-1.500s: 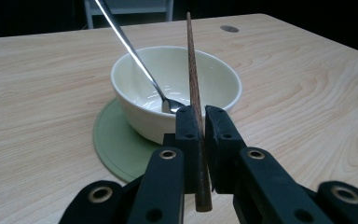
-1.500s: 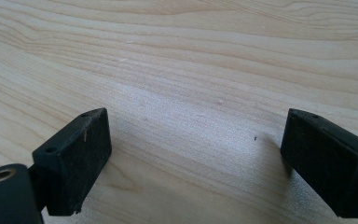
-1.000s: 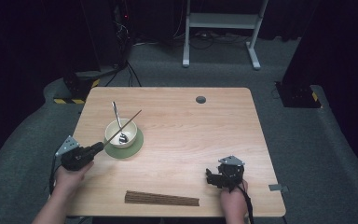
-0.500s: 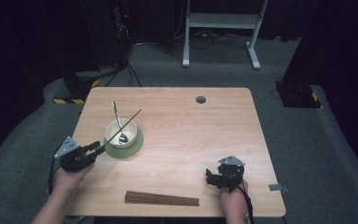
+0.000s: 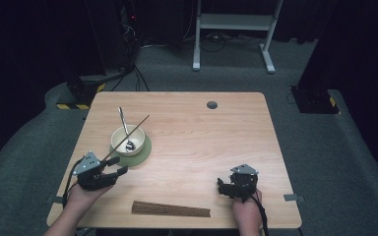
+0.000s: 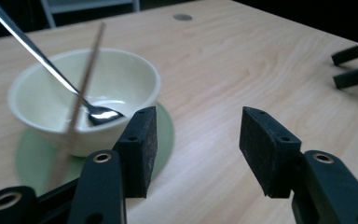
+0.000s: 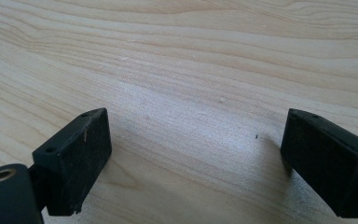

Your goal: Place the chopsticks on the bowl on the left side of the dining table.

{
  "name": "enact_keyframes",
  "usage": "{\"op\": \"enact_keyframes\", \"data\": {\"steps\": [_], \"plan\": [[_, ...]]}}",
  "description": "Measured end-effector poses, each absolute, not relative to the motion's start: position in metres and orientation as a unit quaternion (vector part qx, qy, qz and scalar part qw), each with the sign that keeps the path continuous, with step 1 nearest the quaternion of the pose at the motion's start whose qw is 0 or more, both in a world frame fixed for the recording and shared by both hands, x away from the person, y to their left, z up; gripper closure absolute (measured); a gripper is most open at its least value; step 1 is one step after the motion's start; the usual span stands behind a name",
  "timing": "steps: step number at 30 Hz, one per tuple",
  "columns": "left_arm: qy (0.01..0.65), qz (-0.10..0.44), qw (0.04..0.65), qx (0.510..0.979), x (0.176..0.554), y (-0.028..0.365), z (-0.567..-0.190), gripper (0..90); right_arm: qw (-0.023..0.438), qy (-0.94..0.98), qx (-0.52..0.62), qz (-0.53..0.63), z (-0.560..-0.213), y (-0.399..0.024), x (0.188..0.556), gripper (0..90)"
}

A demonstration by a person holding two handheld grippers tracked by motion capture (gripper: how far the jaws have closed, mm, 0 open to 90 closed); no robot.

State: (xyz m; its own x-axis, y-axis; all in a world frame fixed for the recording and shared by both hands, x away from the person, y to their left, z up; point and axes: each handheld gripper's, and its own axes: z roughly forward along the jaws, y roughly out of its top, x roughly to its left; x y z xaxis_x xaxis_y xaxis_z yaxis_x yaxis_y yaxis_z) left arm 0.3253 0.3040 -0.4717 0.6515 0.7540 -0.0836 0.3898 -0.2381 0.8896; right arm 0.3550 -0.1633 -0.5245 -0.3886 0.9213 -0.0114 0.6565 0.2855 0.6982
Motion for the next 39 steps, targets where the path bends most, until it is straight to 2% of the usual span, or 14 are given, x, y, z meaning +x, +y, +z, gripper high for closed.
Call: {"op": "enact_keyframes", "data": {"steps": [7,15,22,39], "plan": [[0.336,0.132,0.468,0.807,0.319,0.281,-0.484,42.8,0.213,0.774,0.509,0.311,-0.524,-0.163,0.355,8.2],[0.328,0.116,0.443,0.826,0.310,0.275,-0.497,42.5,0.213,0.774,0.509,0.311,-0.524,-0.163,0.355,8.2],[0.310,0.079,0.436,0.841,0.308,0.272,-0.508,44.0,0.212,0.775,0.507,0.312,-0.524,-0.163,0.355,8.2],[0.275,0.059,0.406,0.870,0.309,0.256,-0.517,47.5,0.210,0.775,0.508,0.312,-0.524,-0.163,0.355,8.2]]}}
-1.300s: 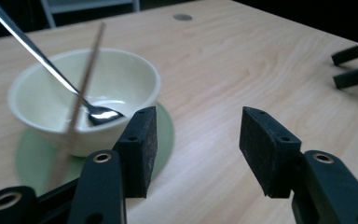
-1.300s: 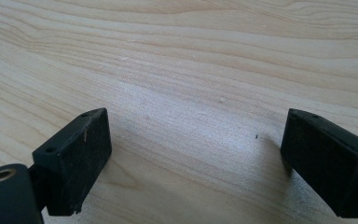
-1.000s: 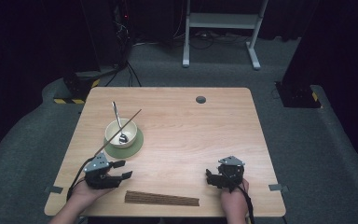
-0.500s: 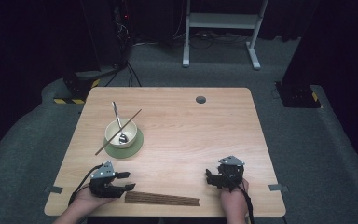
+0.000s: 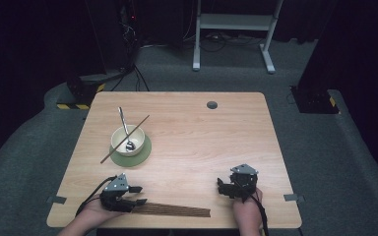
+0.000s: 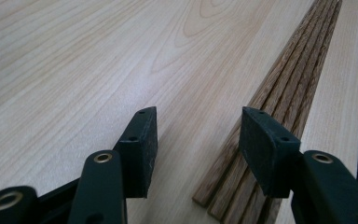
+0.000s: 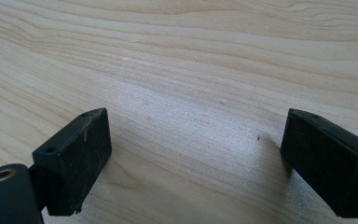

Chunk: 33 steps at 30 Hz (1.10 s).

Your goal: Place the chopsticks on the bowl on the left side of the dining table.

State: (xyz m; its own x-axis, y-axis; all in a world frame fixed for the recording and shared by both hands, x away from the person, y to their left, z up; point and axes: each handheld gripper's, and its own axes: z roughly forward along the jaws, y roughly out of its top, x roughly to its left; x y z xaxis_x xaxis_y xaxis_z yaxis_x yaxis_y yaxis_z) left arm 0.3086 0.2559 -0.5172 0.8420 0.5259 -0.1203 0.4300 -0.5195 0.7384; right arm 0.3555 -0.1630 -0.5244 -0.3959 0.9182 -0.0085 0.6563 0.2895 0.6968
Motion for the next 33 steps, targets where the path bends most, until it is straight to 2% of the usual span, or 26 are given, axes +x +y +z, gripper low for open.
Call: {"op": "enact_keyframes", "data": {"steps": [27,33], "plan": [[0.264,0.068,0.409,0.871,0.3070,0.2525,-0.5200,49.8,0.209,0.777,0.504,0.313,-0.5244,-0.1634,0.3546,8.2],[0.278,0.114,0.394,0.868,0.3065,0.2592,-0.5190,52.3,0.209,0.779,0.502,0.313,-0.5244,-0.1635,0.3558,8.1]]}}
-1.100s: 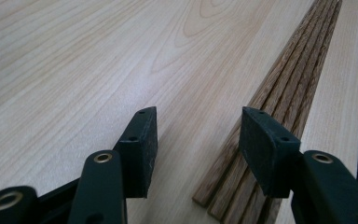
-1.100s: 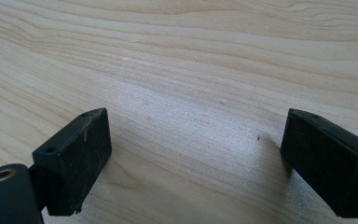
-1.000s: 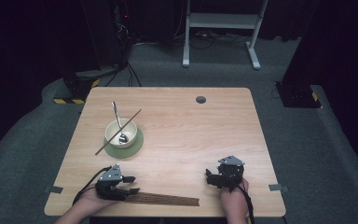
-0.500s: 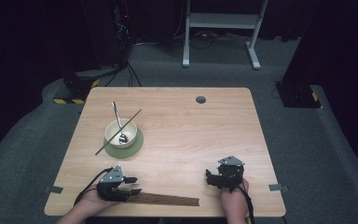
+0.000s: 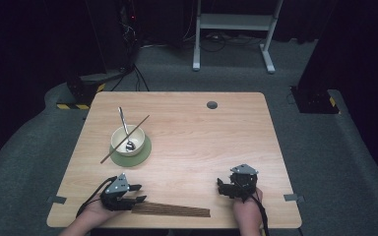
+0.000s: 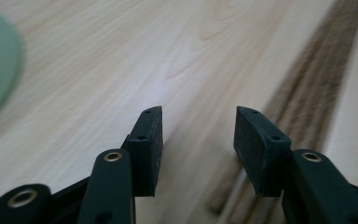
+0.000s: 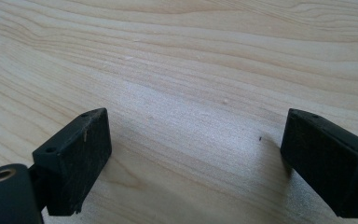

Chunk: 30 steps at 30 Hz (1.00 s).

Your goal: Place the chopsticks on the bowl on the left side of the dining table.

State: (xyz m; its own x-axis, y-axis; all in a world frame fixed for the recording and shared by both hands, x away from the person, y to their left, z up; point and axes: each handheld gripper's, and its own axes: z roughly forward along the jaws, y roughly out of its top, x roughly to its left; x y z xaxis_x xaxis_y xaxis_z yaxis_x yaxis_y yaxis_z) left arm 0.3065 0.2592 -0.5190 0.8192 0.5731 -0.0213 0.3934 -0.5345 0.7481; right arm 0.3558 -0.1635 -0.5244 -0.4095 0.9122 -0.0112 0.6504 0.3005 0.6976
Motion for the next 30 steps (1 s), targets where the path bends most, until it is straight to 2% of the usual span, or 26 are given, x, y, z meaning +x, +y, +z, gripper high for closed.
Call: {"op": "enact_keyframes", "data": {"steps": [7,14,21,26,30], "plan": [[0.264,0.077,0.427,0.862,0.305,0.262,-0.515,51.9,0.209,0.778,0.502,0.314,-0.524,-0.163,0.356,8.2],[0.260,0.072,0.407,0.873,0.303,0.259,-0.521,50.8,0.209,0.778,0.502,0.314,-0.524,-0.163,0.356,8.1],[0.272,0.090,0.401,0.870,0.307,0.260,-0.521,52.4,0.209,0.779,0.502,0.314,-0.524,-0.163,0.357,8.2],[0.271,0.096,0.401,0.870,0.306,0.257,-0.522,57.4,0.209,0.778,0.502,0.314,-0.524,-0.163,0.357,8.1],[0.257,0.101,0.400,0.874,0.305,0.252,-0.523,66.1,0.209,0.779,0.502,0.314,-0.525,-0.163,0.357,8.1]]}}
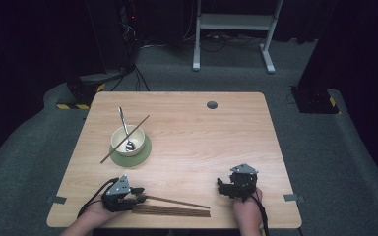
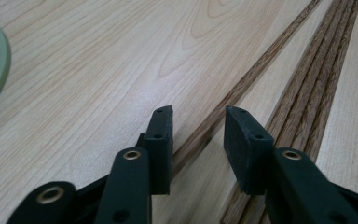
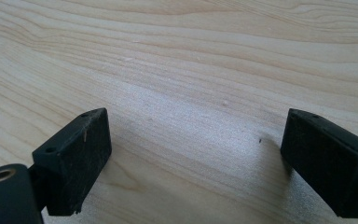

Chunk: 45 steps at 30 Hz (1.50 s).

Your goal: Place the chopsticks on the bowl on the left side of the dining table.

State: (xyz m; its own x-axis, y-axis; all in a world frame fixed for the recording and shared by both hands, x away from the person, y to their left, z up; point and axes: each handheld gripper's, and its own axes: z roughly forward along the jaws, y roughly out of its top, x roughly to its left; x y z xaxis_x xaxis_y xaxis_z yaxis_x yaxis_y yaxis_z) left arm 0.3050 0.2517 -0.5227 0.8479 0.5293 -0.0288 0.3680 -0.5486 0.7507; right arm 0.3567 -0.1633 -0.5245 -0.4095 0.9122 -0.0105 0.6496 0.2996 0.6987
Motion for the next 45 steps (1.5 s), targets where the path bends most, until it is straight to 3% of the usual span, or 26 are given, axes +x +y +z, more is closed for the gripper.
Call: {"op": "enact_keyframes", "data": {"steps": [4,17,24,27,29,32,39,45], "plan": [[0.257,0.094,0.407,0.871,0.309,0.254,-0.524,72.9,0.209,0.778,0.502,0.314,-0.524,-0.163,0.356,8.2],[0.267,0.090,0.408,0.868,0.314,0.257,-0.524,82.9,0.210,0.777,0.504,0.314,-0.525,-0.162,0.354,8.2],[0.281,0.095,0.408,0.863,0.319,0.259,-0.524,82.9,0.207,0.781,0.498,0.315,-0.524,-0.163,0.355,8.1],[0.279,0.117,0.402,0.865,0.314,0.253,-0.524,69.5,0.205,0.782,0.496,0.316,-0.524,-0.163,0.357,8.1],[0.282,0.129,0.400,0.863,0.311,0.251,-0.525,68.4,0.205,0.783,0.495,0.316,-0.525,-0.163,0.357,8.1],[0.283,0.133,0.400,0.861,0.310,0.250,-0.525,69.8,0.206,0.783,0.495,0.316,-0.525,-0.163,0.356,8.2],[0.270,0.129,0.402,0.865,0.311,0.248,-0.525,83.0,0.206,0.783,0.496,0.315,-0.524,-0.162,0.355,8.2],[0.280,0.119,0.405,0.862,0.312,0.249,-0.525,83.8,0.206,0.783,0.496,0.315,-0.524,-0.162,0.355,8.2]]}}
